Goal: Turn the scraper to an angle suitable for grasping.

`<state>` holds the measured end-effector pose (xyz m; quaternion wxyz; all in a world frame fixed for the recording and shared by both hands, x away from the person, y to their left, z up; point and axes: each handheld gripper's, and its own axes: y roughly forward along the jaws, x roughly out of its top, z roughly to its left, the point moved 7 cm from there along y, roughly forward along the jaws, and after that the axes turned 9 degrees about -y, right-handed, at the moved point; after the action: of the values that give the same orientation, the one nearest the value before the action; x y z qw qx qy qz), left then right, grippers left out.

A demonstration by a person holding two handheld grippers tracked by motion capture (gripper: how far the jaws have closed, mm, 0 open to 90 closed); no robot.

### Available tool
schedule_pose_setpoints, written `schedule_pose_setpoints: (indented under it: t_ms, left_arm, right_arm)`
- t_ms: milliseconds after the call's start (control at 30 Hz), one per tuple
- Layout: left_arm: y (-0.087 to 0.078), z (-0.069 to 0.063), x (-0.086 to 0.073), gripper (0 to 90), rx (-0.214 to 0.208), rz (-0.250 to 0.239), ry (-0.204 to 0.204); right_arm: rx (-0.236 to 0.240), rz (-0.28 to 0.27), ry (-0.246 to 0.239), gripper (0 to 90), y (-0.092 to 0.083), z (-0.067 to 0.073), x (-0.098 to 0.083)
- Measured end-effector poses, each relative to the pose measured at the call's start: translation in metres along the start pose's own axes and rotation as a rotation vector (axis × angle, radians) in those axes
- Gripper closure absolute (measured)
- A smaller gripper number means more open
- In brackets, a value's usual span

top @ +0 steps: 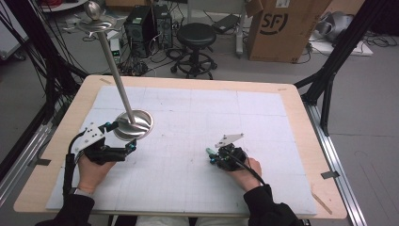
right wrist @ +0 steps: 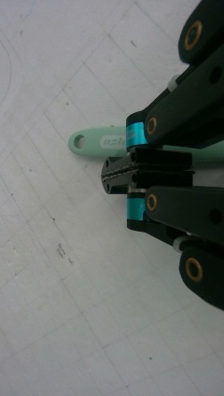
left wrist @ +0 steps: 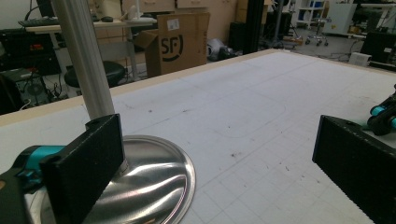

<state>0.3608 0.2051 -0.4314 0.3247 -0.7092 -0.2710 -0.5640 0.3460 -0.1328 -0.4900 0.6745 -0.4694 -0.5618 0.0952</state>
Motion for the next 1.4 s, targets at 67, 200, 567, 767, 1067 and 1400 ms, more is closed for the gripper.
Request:
schedule_pose_setpoints:
  t_ms: [67, 200, 567, 767, 1067, 1400]
  left_arm:
    - [0.000, 0.000, 0.000, 2.7, 0.000, 0.002, 0.002]
    - [0.000, 0.000, 0.000, 2.7, -0.002, -0.001, -0.001]
    - [0.001, 0.001, 0.000, 2.7, -0.004, -0.003, -0.007]
    - [0.001, 0.001, 0.001, 2.7, -0.003, -0.008, -0.005]
    - [0.001, 0.001, 0.000, 2.7, -0.002, -0.006, -0.006]
    - [0.001, 0.001, 0.000, 2.7, -0.001, -0.004, -0.006]
  right_arm:
    - [-0.013, -0.001, -0.006, 89.8, 0.000, -0.001, 0.000]
    - [-0.022, -0.008, -0.009, 89.8, 0.000, -0.002, 0.000]
    - [-0.036, -0.082, -0.021, 88.3, -0.034, -0.007, -0.006]
    - [-0.070, -0.101, 0.006, 79.2, -0.059, -0.016, -0.017]
    - [0.012, 0.002, -0.011, 40.4, -0.066, -0.015, -0.027]
    - [0.001, 0.103, 0.011, 0.0, -0.057, -0.014, -0.035]
